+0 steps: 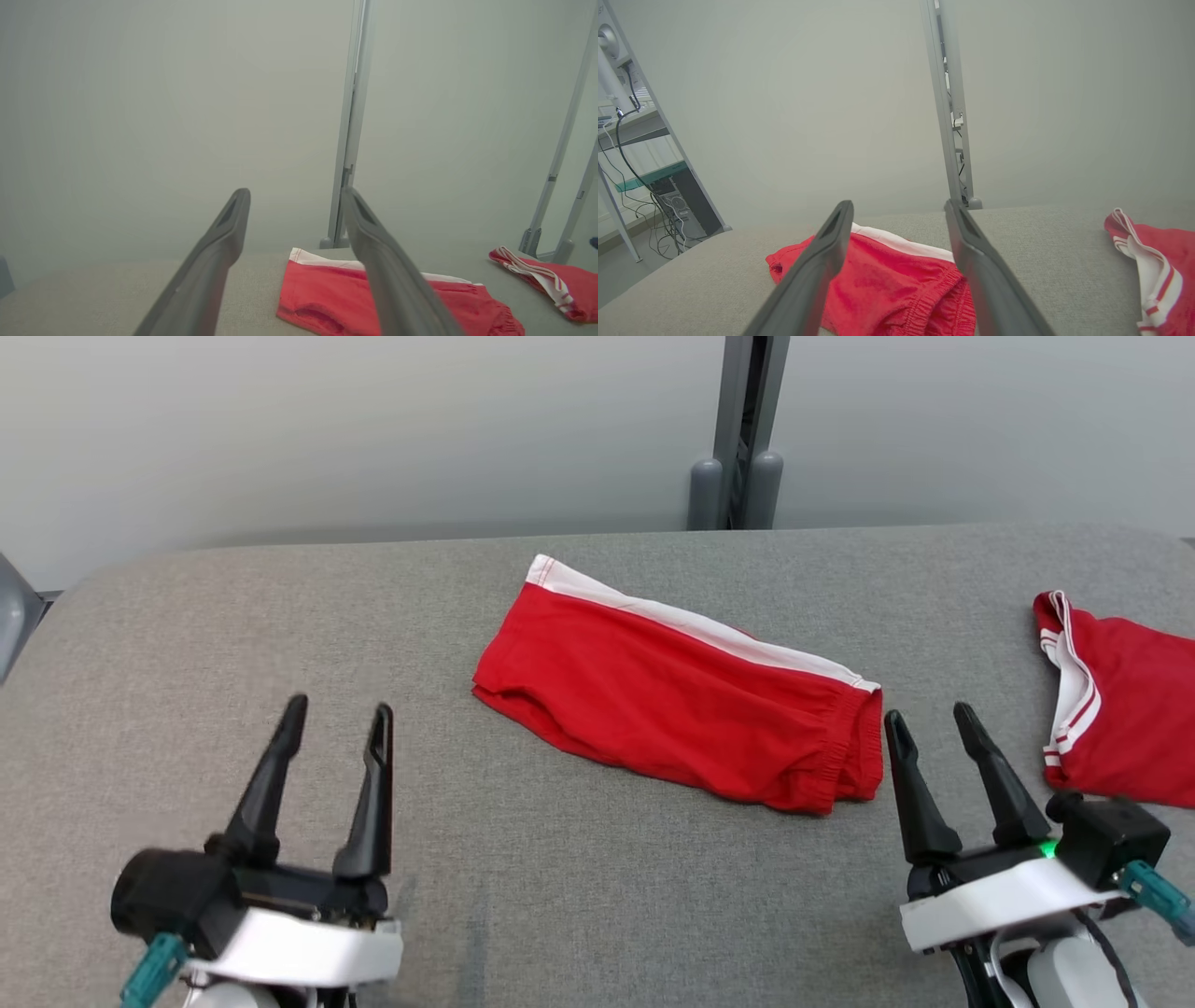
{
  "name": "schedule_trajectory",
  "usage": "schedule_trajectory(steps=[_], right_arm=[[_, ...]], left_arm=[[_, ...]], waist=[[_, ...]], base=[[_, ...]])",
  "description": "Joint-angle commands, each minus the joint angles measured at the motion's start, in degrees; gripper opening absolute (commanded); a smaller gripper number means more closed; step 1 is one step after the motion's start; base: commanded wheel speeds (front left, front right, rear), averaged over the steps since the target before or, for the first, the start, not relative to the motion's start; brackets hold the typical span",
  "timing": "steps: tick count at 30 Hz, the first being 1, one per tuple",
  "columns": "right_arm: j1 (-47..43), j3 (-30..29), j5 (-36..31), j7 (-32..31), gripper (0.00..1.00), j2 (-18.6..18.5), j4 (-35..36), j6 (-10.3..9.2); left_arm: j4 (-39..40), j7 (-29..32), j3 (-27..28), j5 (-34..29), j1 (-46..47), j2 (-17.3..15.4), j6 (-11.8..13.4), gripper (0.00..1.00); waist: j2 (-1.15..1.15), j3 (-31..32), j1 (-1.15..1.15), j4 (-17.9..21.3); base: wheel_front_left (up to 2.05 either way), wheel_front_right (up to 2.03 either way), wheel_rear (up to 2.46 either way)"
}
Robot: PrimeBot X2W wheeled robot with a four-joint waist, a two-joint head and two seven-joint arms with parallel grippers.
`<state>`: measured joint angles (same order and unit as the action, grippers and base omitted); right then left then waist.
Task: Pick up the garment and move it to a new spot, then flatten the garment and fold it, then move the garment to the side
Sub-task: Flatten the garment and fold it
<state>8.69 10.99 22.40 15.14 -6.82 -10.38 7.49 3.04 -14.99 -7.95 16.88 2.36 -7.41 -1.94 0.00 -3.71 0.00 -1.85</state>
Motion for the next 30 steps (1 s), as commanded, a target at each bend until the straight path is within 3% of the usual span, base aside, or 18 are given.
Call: schedule_trajectory(steps=[1, 10, 16, 30], right_arm=[[-0.8, -0.5, -0.8, 0.0, 1.00, 0.0, -0.5, 0.01], [-1.1, -2.7, -1.0, 0.0, 1.00, 2.0, -6.1, 0.01], [3.1, -5.7, 1.5, -1.7, 1.00, 2.6, -13.7, 0.02], [11.9, -13.2, -2.3, -1.9, 1.00, 3.7, -32.3, 0.01]], left_arm=[[0.1, -0.2, 1.1, -0.6, -1.1, 0.6, -0.5, 1.00], [-3.0, -0.2, 3.0, -4.6, -4.8, 4.0, -4.6, 1.00], [-4.1, -0.2, 0.3, -6.2, -3.1, 4.3, -5.3, 1.00], [-4.1, -0.2, -1.3, -4.9, -2.4, 4.4, -5.6, 1.00]], waist=[[0.00, 0.2, 0.00, -0.2], [0.00, -0.4, 0.00, -2.5], [0.00, -1.9, 0.00, -5.5], [0.00, -4.9, 0.00, -10.8]], base=[[0.00, 0.00, 0.00], [0.00, 0.00, 0.00], [0.00, 0.00, 0.00], [0.00, 0.00, 0.00]])
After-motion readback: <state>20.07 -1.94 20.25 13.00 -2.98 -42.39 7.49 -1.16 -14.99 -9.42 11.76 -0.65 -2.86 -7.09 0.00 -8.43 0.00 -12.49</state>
